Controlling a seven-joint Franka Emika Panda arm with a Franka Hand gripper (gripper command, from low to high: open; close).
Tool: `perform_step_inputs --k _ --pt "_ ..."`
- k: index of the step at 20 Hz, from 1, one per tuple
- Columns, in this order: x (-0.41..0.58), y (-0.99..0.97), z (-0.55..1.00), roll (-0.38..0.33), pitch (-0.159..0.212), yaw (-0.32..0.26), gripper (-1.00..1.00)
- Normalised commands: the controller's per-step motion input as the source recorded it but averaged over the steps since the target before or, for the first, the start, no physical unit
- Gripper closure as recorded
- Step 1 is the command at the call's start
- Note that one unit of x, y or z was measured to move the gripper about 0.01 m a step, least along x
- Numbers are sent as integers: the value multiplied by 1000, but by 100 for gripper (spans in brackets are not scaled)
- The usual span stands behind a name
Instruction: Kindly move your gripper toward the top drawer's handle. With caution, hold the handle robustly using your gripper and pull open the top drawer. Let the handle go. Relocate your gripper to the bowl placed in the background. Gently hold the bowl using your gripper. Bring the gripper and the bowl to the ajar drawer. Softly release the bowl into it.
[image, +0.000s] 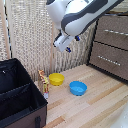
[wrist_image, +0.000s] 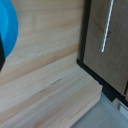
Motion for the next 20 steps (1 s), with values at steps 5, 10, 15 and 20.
perform_step_inputs --k 5,10,15,20 --pt "0 -563 47 -251 -56 45 -100" --pt "0 -693 134 -222 -62 13 -100" --pt "0 -777 218 -185 -72 0 -100" --pt "0 -751 135 -223 -47 0 -100"
